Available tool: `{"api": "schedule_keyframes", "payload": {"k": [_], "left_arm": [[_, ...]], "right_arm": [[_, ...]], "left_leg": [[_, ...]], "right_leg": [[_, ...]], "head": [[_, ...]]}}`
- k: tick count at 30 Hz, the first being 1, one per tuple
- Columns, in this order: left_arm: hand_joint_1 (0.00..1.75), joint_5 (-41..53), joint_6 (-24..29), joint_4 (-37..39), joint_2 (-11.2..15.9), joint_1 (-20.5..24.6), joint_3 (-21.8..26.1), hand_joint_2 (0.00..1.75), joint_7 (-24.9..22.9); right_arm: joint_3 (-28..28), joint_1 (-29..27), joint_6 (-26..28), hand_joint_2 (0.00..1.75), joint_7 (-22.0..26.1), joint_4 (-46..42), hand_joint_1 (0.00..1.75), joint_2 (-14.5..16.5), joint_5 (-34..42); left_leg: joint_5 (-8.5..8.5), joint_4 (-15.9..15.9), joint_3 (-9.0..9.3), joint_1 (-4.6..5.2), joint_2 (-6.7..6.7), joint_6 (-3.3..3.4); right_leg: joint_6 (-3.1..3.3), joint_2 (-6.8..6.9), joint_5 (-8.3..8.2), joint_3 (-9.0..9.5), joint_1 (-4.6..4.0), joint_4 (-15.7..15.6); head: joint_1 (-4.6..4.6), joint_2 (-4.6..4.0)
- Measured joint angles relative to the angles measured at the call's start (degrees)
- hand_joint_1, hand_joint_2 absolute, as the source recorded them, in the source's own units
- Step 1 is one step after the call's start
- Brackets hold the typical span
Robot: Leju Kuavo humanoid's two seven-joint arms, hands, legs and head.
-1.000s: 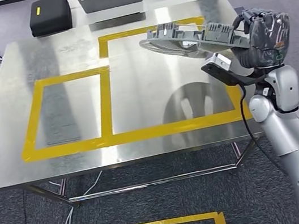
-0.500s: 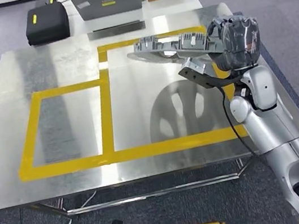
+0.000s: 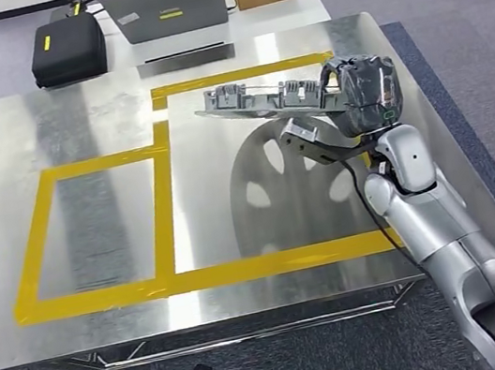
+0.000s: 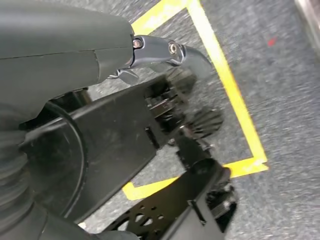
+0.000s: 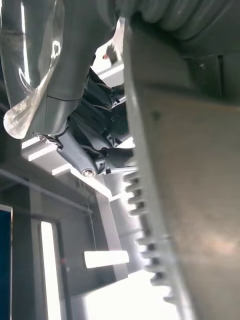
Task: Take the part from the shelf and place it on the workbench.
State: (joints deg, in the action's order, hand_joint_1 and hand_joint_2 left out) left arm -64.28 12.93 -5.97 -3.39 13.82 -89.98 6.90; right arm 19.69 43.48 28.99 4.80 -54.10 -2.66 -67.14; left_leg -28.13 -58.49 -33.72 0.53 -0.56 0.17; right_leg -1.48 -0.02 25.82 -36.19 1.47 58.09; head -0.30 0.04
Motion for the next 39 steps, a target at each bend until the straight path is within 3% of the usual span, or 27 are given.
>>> {"api": "schedule_keyframes", "payload": {"k": [3,5,6,7,9,11,12,14,16,19,20,21,22,24,26,28,30,32,34,36,37,38,39], "left_arm": [[0.0,0.5,0.0,0.0,-0.2,0.4,0.0,1.75,0.0],[0.0,0.8,0.0,0.0,-0.3,0.4,0.0,1.75,0.0],[0.0,0.9,0.0,0.0,-0.3,0.4,0.0,1.75,0.0],[0.0,0.9,0.0,0.0,-0.3,0.5,0.0,1.75,0.0],[0.0,0.9,0.0,0.0,-0.2,0.5,0.0,1.75,0.0],[0.0,1.0,0.0,0.0,-0.1,0.7,0.0,1.75,0.0],[0.0,1.0,0.0,0.0,0.0,0.7,0.0,1.75,0.0],[0.0,1.0,0.0,0.0,-0.1,0.7,0.0,1.75,0.0],[0.0,1.0,0.0,0.0,-0.2,0.9,0.0,1.75,0.0],[0.0,1.0,-0.2,0.0,-0.6,1.0,0.0,1.75,0.0],[0.0,1.0,-0.3,0.0,-0.7,0.9,0.0,1.75,0.0],[0.0,1.0,-0.3,0.0,-0.7,0.8,0.0,1.75,0.0],[0.0,1.0,-0.3,0.0,-0.8,0.8,0.0,1.75,0.0],[0.0,1.0,-0.3,0.0,-0.8,0.8,0.0,1.75,0.0],[0.0,1.0,-0.4,0.0,-0.8,1.0,0.0,1.75,0.2],[0.0,1.0,-0.6,0.0,-0.8,1.0,0.0,1.75,0.5],[0.0,0.9,-1.0,0.0,-0.7,0.9,0.0,1.75,0.8],[0.0,0.8,-1.4,0.0,-0.7,0.9,0.0,1.75,1.0],[0.0,0.7,-1.6,0.0,-0.6,0.8,0.0,1.75,1.1],[0.0,0.7,-1.8,0.0,-0.5,0.7,0.0,1.75,1.3],[0.0,0.8,-2.0,0.0,-0.5,0.6,0.0,1.75,1.5],[0.0,1.0,-2.2,0.0,-0.4,0.6,0.0,1.75,1.8],[0.0,1.3,-2.3,0.0,-0.4,0.6,0.0,1.75,2.0]], "right_arm": [[0.8,0.3,-0.3,1.75,-0.6,1.6,1.75,0.8,-0.7],[1.4,0.3,-0.5,1.75,-0.8,2.7,1.75,1.3,-1.0],[1.6,0.4,-0.6,1.75,-0.9,3.1,1.75,1.5,-1.1],[1.8,0.7,-0.6,1.75,-0.9,3.5,1.75,1.9,-1.2],[2.3,1.1,-0.8,1.75,-0.8,4.3,1.75,2.6,-1.4],[2.8,1.4,-1.6,1.75,-0.5,5.3,1.75,3.1,-1.5],[3.1,1.4,-2.1,1.75,-0.3,5.9,1.75,3.3,-1.5],[3.8,1.5,-3.5,1.75,0.2,6.7,1.75,3.8,-1.7],[4.5,1.8,-5.1,1.75,0.9,7.5,1.75,4.2,-1.5],[5.6,2.0,-7.3,1.75,1.9,9.2,1.75,4.2,-0.7],[5.9,1.8,-7.7,1.75,2.1,9.7,1.75,4.2,-0.5],[6.2,1.7,-8.1,1.75,2.3,10.0,1.75,4.2,-0.3],[6.4,1.8,-8.7,1.75,2.5,10.2,1.75,4.2,0.0],[6.8,2.3,-10.8,1.75,3.0,10.6,1.75,4.3,0.8],[7.5,2.9,-13.4,1.75,3.6,11.0,1.75,4.5,1.8],[8.3,3.2,-16.2,1.75,4.0,11.4,1.75,4.7,2.9],[9.1,3.7,-19.1,1.75,4.4,12.1,1.75,4.7,4.1],[9.8,4.6,-21.9,1.75,4.8,12.9,1.75,4.8,5.3],[10.5,5.6,-24.8,1.75,5.0,14.1,1.75,4.8,6.3],[11.3,6.6,-28.1,0.87,5.4,15.6,0.87,4.8,7.4],[11.7,7.1,-29.6,0.44,5.7,16.3,0.44,4.7,7.9],[12.0,7.6,-30.7,0.0,6.0,16.8,0.0,4.7,8.5],[12.3,8.1,-31.4,0.0,6.2,17.3,0.0,4.7,9.0]], "left_leg": [[-3.91,-10.1,-4.43,-0.73,0.45,-1.47],[-4.98,-15.3,-7.71,-0.88,0.54,-1.24],[-3.85,-15.1,-8.28,-0.74,0.53,-0.67],[-1.67,-12.9,-7.96,-0.45,0.5,0.16],[3.41,-5.6,-5.83,0.56,0.47,2.62],[5.45,-0.7,-3.98,1.51,0.33,4.07],[5.26,0.1,-3.5,1.74,0.29,4.28],[5.24,2.0,-2.32,1.79,0.34,4.23],[5.46,3.7,-1.17,1.19,0.6,4.06],[5.36,4.1,-0.74,0.68,0.7,3.77],[5.18,3.8,-0.74,0.58,0.7,3.65],[4.93,3.5,-0.75,0.44,0.69,3.44],[4.6,3.0,-0.77,0.24,0.68,3.14],[3.64,1.5,-1.0,-0.08,0.65,2.26],[2.9,-0.1,-1.63,-0.09,0.63,1.54],[2.79,-0.8,-2.08,0.0,0.62,1.26],[2.2,-1.4,-2.39,-0.08,0.59,0.87],[-0.29,-5.4,-4.04,-0.32,0.56,0.18],[-3.65,-12.8,-7.26,-0.61,0.56,-0.33],[-4.39,-16.9,-9.13,-0.77,0.56,-0.38],[-3.18,-15.8,-8.68,-0.79,0.56,-0.23],[-1.17,-12.7,-7.27,-0.77,0.56,0.02],[0.74,-8.8,-5.46,-0.73,0.54,0.33]], "right_leg": [[0.75,-0.13,0.8,1.41,0.02,-0.1],[0.86,-0.28,1.21,1.98,-0.26,-0.1],[0.89,-0.42,1.37,2.2,-0.48,-0.1],[0.96,-0.58,1.5,2.4,-0.77,-0.1],[1.09,-0.8,1.69,2.76,-1.18,-0.3],[0.94,-0.78,1.66,2.98,-0.97,-0.7],[0.74,-0.74,1.61,3.02,-0.8,-1.0],[0.31,-0.72,1.7,2.94,-0.78,-1.2],[-0.03,-0.68,3.27,1.84,-1.09,0.8],[-0.72,-0.62,7.87,-3.24,-1.02,11.3],[-1.06,-0.6,8.31,-4.64,-0.9,13.8],[-1.46,-0.54,7.6,-5.12,-0.72,14.4],[-1.9,-0.42,5.79,-4.46,-0.49,12.6],[-2.87,-0.1,2.12,-1.15,-0.12,5.6],[-2.54,-0.05,1.29,1.1,-0.11,1.4],[-1.31,-0.23,1.65,1.27,-0.27,1.4],[-0.5,-0.22,1.53,1.2,-0.12,1.5],[0.09,-0.18,1.4,1.23,0.11,1.4],[0.3,-0.19,1.39,1.22,0.12,1.4],[0.32,-0.25,1.4,1.24,0.1,1.4],[0.32,-0.31,1.4,1.27,0.1,1.4],[0.31,-0.39,1.41,1.33,0.1,1.4],[0.28,-0.46,1.41,1.39,0.12,1.4]], "head": [[0.45,0.0],[0.49,0.01],[0.48,0.0],[0.49,-0.01],[0.36,-0.02],[0.28,-0.02],[0.33,-0.02],[0.65,-0.01],[0.49,-0.01],[0.29,-0.02],[0.29,-0.02],[0.29,-0.02],[0.29,-0.02],[0.22,-0.02],[-0.03,-0.01],[-0.14,-0.01],[-0.06,-0.02],[0.05,-0.02],[0.11,-0.01],[0.11,-0.01],[0.1,-0.01],[0.11,-0.01],[0.09,-0.01]]}}
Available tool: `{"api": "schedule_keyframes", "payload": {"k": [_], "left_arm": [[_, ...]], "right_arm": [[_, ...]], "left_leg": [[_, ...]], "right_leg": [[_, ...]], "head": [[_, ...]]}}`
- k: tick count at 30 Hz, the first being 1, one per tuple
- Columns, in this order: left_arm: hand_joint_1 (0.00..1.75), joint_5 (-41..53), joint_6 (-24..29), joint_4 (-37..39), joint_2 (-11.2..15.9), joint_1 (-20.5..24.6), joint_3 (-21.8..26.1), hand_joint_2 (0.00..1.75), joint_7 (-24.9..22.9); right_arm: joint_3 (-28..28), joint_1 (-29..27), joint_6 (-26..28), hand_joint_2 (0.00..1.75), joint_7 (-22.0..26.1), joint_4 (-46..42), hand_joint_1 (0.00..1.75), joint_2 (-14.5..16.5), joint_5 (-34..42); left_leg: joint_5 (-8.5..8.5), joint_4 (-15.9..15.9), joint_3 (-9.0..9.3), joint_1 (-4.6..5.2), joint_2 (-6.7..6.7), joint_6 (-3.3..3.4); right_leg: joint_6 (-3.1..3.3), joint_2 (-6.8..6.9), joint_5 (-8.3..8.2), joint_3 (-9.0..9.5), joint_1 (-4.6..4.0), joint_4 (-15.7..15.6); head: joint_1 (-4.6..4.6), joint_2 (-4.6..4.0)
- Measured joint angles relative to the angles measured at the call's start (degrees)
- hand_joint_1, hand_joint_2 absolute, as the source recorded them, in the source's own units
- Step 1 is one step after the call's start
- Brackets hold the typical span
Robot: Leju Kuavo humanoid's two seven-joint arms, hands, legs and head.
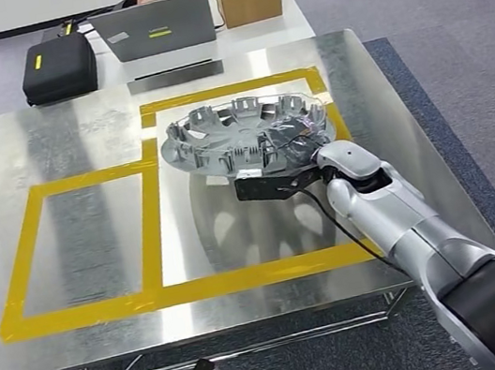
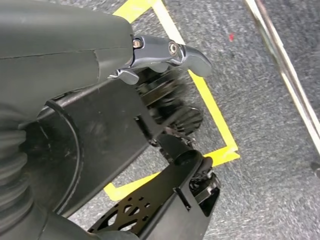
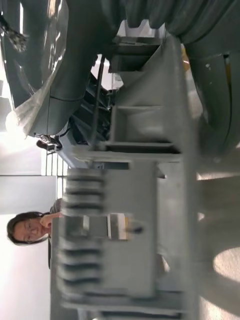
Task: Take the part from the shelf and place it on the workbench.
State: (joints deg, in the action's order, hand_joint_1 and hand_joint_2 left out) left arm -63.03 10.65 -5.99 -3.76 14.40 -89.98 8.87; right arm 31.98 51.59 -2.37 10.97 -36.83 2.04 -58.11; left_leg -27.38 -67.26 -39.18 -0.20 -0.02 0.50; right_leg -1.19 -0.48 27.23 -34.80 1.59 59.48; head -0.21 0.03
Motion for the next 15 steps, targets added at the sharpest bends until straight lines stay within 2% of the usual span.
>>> {"api": "schedule_keyframes", "payload": {"k": [1,2,5,7,8,10,11,12,13,14,15], "left_arm": [[0.0,0.3,0.0,0.0,0.1,0.0,0.0,1.75,0.1],[0.0,0.6,0.0,0.0,0.1,0.0,0.0,1.75,0.1],[0.0,0.8,0.0,0.0,0.2,0.0,0.0,1.75,0.1],[0.0,0.7,0.0,0.0,0.3,0.0,0.0,1.75,0.3],[0.0,0.5,0.0,0.0,0.3,0.0,0.0,1.31,0.4],[0.0,0.0,0.3,0.0,0.3,0.0,0.1,0.44,0.6],[0.0,-0.2,0.4,0.0,0.3,0.0,0.1,0.0,0.6],[0.0,-0.4,0.6,0.0,0.3,0.0,0.1,0.0,0.6],[0.0,-0.5,0.7,0.0,0.3,-0.1,0.1,0.0,0.5],[0.0,-0.6,0.8,0.0,0.3,-0.1,0.1,0.0,0.5],[0.0,-0.7,0.9,0.0,0.3,-0.1,0.1,0.0,0.4]], "right_arm": [[0.2,0.6,-0.3,0.0,0.1,0.4,0.0,0.0,0.4],[0.5,1.1,-0.4,0.0,0.3,0.7,0.0,-0.1,0.7],[1.1,1.8,-0.7,0.0,0.4,1.6,0.0,-0.2,1.1],[1.4,2.1,-0.7,0.0,0.3,2.0,0.0,-0.3,1.3],[1.6,2.2,-0.7,0.0,0.3,2.2,0.0,-0.4,1.5],[1.9,2.4,-0.5,0.0,0.0,2.5,0.0,-0.7,2.1],[2.1,2.3,-0.4,0.0,-0.2,2.7,0.0,-0.8,2.5],[2.3,2.1,-0.3,0.0,-0.3,2.8,0.0,-1.0,2.9],[2.5,2.0,-0.2,0.0,-0.4,2.9,0.0,-1.1,3.3],[2.7,2.0,-0.1,0.0,-0.5,3.0,0.0,-1.3,3.8],[2.9,2.2,0.0,0.0,-0.5,3.0,0.0,-1.4,4.2]], "left_leg": [[1.35,3.5,1.62,0.14,-0.04,0.27],[1.96,6.1,2.77,0.28,-0.06,0.51],[1.79,8.0,3.48,0.5,-0.12,0.91],[2.21,8.7,3.74,0.35,-0.09,1.37],[2.42,9.1,3.86,0.29,-0.06,1.64],[2.56,9.2,3.83,0.48,-0.03,2.03],[2.56,9.2,3.81,0.64,-0.04,2.14],[2.56,9.2,3.81,0.8,-0.07,2.24],[2.56,9.1,3.81,0.94,-0.13,2.31],[2.54,9.0,3.82,1.06,-0.21,2.37],[2.48,8.9,3.82,1.16,-0.27,2.39]], "right_leg": [[-0.13,-0.07,-0.04,-0.01,-0.06,0.0],[-0.35,-0.11,-0.12,-0.08,-0.1,-0.1],[-1.39,-0.1,-0.45,-0.17,-0.17,-0.7],[-1.94,-0.01,0.51,-0.85,-0.17,0.2],[-2.08,0.03,1.8,-1.93,-0.2,2.4],[-2.13,0.09,5.29,-5.49,-0.28,9.8],[-2.15,0.09,6.4,-7.18,-0.35,13.3],[-2.11,0.09,6.55,-8.15,-0.43,15.2],[-1.98,0.09,5.56,-8.0,-0.54,14.7],[-1.74,0.09,3.71,-6.77,-0.67,12.0],[-1.36,0.12,1.62,-4.83,-0.85,7.8]], "head": [[-0.02,0.0],[-0.01,0.0],[-0.03,0.0],[-0.1,-0.01],[-0.15,-0.01],[-0.19,-0.01],[-0.2,-0.01],[-0.18,-0.01],[-0.19,-0.01],[-0.19,-0.01],[-0.2,-0.01]]}}
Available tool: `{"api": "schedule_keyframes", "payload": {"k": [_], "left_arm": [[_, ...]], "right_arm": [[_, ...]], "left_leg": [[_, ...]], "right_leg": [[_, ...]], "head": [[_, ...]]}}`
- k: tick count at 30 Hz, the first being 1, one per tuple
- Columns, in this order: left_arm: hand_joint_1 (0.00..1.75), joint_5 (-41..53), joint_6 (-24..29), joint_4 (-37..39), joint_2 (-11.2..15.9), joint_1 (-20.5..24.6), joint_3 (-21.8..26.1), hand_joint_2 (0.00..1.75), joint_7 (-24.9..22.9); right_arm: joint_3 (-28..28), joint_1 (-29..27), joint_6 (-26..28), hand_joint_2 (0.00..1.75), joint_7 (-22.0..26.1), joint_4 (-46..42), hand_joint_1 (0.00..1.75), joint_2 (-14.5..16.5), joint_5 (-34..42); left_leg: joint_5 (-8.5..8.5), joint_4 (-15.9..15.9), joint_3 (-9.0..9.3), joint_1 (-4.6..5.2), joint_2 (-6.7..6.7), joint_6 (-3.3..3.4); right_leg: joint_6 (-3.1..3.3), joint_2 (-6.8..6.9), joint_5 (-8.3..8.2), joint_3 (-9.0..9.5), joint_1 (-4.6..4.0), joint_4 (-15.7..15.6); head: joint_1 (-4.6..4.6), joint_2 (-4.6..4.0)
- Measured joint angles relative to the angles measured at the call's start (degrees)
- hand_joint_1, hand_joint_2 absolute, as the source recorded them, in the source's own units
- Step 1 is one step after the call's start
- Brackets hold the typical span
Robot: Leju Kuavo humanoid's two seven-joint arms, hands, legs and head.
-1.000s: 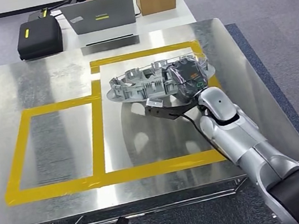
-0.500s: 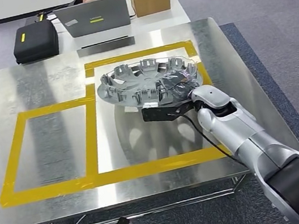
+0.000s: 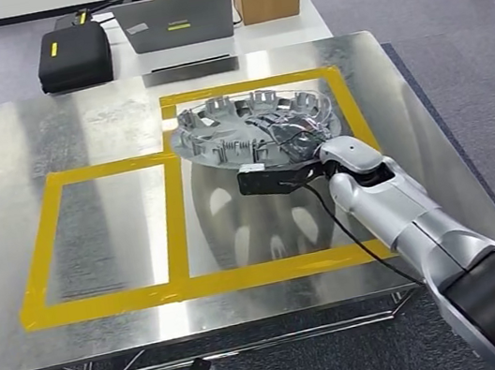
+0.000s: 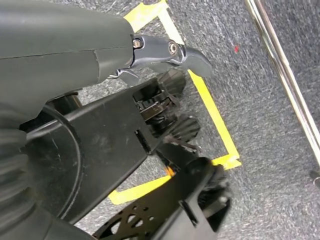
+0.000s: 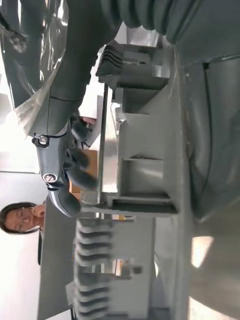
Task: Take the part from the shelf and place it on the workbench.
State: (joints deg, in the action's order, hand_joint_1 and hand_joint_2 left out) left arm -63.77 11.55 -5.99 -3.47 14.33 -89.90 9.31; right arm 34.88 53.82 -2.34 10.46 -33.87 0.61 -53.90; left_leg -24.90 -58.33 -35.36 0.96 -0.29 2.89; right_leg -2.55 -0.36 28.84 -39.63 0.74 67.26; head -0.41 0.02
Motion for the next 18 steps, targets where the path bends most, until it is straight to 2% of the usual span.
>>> {"api": "schedule_keyframes", "payload": {"k": [2,3,6,9,18], "left_arm": [[0.0,-0.4,0.2,0.0,0.0,0.0,0.0,0.0,0.0],[0.0,-0.6,0.3,0.0,0.0,-0.1,0.0,0.0,0.0],[0.0,-1.2,0.5,0.0,0.1,-0.4,0.0,0.0,0.1],[0.0,-2.0,0.7,0.0,0.2,-0.5,0.0,0.0,0.4],[0.0,-3.1,0.9,0.0,0.7,-1.3,0.1,0.0,1.2]], "right_arm": [[0.3,0.6,0.5,0.0,-0.1,-0.2,0.0,-0.3,0.8],[0.4,0.8,0.9,0.0,-0.2,-0.4,0.0,-0.4,1.1],[0.7,0.9,2.1,0.0,-1.3,-1.8,0.0,-1.3,1.3],[1.2,1.1,2.5,0.0,-2.6,-3.6,0.0,-2.6,0.7],[2.6,2.2,-1.4,0.0,-3.4,-6.6,0.0,-6.5,0.3]], "left_leg": [[-0.09,-0.3,-0.3,0.24,-0.05,-0.08],[-0.11,-0.5,-0.5,0.33,-0.02,-0.1],[-0.06,-0.7,-0.8,0.4,0.11,-0.09],[0.08,-0.5,-0.76,0.37,0.13,-0.24],[0.28,-0.3,-0.76,0.34,0.12,-0.55]], "right_leg": [[0.69,0.16,-2.3,3.58,-0.35,-6.9],[0.79,0.2,-2.59,4.44,-0.46,-8.6],[0.54,0.05,-2.7,4.65,-0.55,-9.3],[0.59,0.04,-2.7,4.61,-0.58,-9.3],[0.78,0.13,-2.8,4.62,-0.56,-9.3]], "head": [[0.05,0.0],[0.09,0.0],[0.16,0.0],[0.15,0.0],[0.13,0.0]]}}
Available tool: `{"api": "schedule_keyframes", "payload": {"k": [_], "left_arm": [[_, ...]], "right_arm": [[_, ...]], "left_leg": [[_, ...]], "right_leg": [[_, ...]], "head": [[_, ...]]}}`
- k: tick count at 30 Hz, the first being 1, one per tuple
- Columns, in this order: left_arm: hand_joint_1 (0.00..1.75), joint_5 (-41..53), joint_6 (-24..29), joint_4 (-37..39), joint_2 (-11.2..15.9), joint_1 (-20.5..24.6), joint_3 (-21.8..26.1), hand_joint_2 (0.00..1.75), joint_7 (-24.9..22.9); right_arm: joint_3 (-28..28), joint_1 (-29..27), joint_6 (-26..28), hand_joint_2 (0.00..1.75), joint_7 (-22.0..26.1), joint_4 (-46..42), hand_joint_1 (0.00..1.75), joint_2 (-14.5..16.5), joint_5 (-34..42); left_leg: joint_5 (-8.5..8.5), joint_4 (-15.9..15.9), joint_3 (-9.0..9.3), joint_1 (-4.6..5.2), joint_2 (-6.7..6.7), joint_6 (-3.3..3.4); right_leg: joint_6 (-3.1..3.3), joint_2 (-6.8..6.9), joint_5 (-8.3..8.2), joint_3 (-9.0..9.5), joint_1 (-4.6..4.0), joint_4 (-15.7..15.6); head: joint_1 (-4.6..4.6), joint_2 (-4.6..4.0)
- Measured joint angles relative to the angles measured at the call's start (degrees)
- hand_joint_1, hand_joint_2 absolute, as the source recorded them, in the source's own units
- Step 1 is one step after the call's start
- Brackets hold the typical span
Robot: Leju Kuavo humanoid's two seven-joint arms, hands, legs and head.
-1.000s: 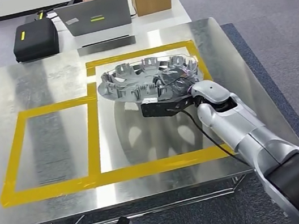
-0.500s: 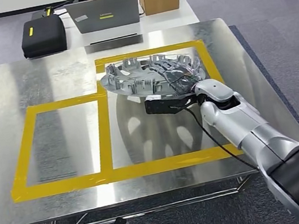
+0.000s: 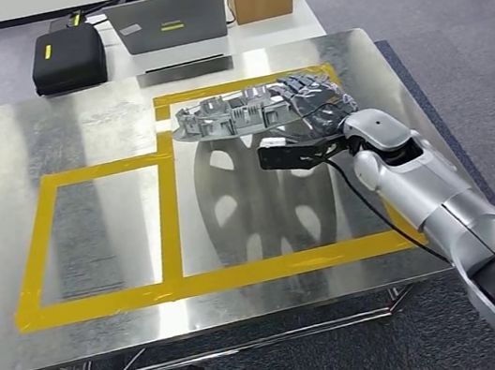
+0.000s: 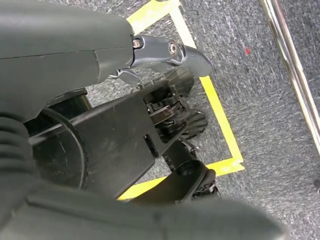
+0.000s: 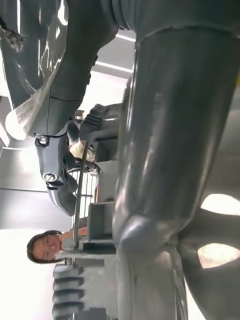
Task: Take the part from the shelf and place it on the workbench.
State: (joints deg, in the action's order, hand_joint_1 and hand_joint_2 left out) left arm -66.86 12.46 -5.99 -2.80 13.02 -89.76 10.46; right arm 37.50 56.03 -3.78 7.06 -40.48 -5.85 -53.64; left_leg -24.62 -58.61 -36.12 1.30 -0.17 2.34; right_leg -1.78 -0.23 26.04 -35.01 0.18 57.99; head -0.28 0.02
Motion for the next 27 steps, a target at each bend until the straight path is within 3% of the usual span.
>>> {"api": "schedule_keyframes", "payload": {"k": [5,13,19,23,27], "left_arm": [[0.0,-1.2,0.2,0.0,0.2,-0.4,0.3,0.0,0.5],[0.0,-2.9,0.4,0.0,0.6,-1.2,0.3,0.0,1.5],[0.0,-3.9,0.4,0.0,0.9,-1.3,0.3,0.0,1.7],[0.0,-4.4,0.7,0.0,0.9,-1.4,0.3,0.0,2.0],[0.0,-5.9,1.6,0.0,0.8,-1.6,0.3,0.0,2.4]], "right_arm": [[1.3,1.4,-6.4,0.0,1.8,-1.8,0.0,-2.9,3.0],[5.8,3.8,-14.7,0.0,1.8,-8.5,0.0,-10.5,11.4],[9.5,5.2,-15.4,0.0,0.9,-12.7,0.0,-14.6,15.4],[10.0,4.2,-9.8,0.0,0.4,-15.5,0.0,-15.9,16.2],[4.9,-6.1,8.1,0.0,1.8,-23.8,0.0,-15.6,14.1]], "left_leg": [[0.07,0.0,-0.03,0.17,-0.05,0.1],[0.13,0.0,-0.07,0.44,-0.15,0.23],[0.17,0.0,-0.07,0.48,-0.15,0.32],[0.2,0.0,-0.07,0.47,-0.16,0.36],[0.16,0.0,-0.02,0.39,-0.28,0.37]], "right_leg": [[-0.04,0.12,-0.04,0.01,0.13,0.0],[-0.18,0.22,-0.13,0.03,0.39,-0.1],[-0.22,0.23,-0.16,0.03,0.42,-0.1],[-0.23,0.27,-0.16,0.03,0.41,-0.1],[-0.23,0.38,-0.11,0.18,0.36,-0.1]], "head": [[-0.01,0.0],[-0.01,0.0],[-0.01,0.0],[-0.01,0.0],[-0.03,0.0]]}}
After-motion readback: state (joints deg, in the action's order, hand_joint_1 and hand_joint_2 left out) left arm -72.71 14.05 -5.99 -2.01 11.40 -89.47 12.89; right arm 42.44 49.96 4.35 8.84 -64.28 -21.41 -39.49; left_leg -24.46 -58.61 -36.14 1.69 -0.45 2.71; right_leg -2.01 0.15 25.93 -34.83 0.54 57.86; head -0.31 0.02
